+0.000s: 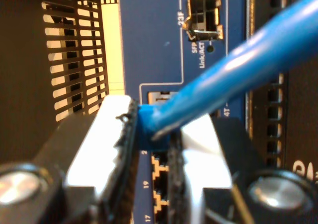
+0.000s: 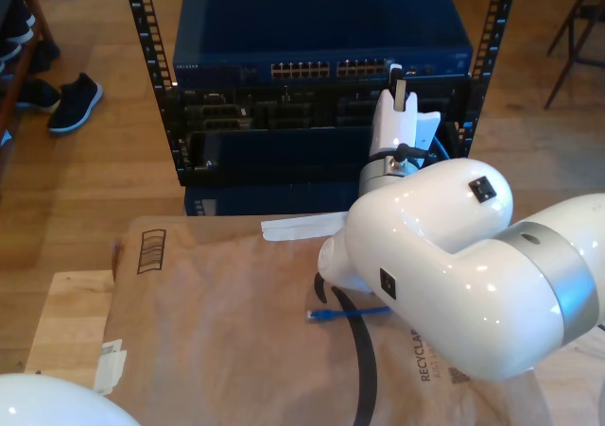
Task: Grab the cable and plug it in
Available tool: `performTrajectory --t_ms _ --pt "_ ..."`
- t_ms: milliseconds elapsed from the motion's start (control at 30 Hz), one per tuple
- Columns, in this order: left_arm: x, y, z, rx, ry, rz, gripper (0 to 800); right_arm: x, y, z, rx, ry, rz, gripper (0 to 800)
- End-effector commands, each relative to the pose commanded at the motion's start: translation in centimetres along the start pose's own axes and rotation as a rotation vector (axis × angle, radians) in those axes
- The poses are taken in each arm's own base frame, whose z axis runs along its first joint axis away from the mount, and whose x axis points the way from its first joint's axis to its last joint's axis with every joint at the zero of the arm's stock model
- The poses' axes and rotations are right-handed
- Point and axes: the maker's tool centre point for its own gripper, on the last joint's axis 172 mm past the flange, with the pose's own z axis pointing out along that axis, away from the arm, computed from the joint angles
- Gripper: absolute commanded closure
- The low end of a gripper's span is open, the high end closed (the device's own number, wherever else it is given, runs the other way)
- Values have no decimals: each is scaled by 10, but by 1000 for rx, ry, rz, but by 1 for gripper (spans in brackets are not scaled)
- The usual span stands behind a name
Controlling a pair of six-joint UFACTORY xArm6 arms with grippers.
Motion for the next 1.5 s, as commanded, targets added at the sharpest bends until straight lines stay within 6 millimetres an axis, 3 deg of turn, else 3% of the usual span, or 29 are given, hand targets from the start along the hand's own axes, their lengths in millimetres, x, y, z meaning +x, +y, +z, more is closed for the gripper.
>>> performTrajectory --t_ms 800,833,900,1000,1100,1200,1267,1400,1500 --pt "1 0 -1 1 1 1 0 -3 2 13 16 0 12 800" --pt "0 0 0 0 0 0 0 -3 4 12 11 -1 8 773" --pt "1 0 -1 1 1 1 0 -10 5 8 7 -35 -8 609" --pt "1 0 -1 0 2 0 0 -14 2 -2 -5 -71 -31 553" --pt "0 0 0 0 0 0 0 -8 0 -11 -18 -69 -41 551" --pt "1 0 -1 0 2 0 0 -3 -16 -18 -29 -77 -45 489" --pt "0 0 0 1 0 1 0 3 -16 -32 -77 -97 -66 424" --pt "1 0 -1 0 2 0 0 7 -24 -58 -171 -161 -95 374" --pt "0 0 0 0 0 0 0 -5 -31 -78 -242 -257 -121 284"
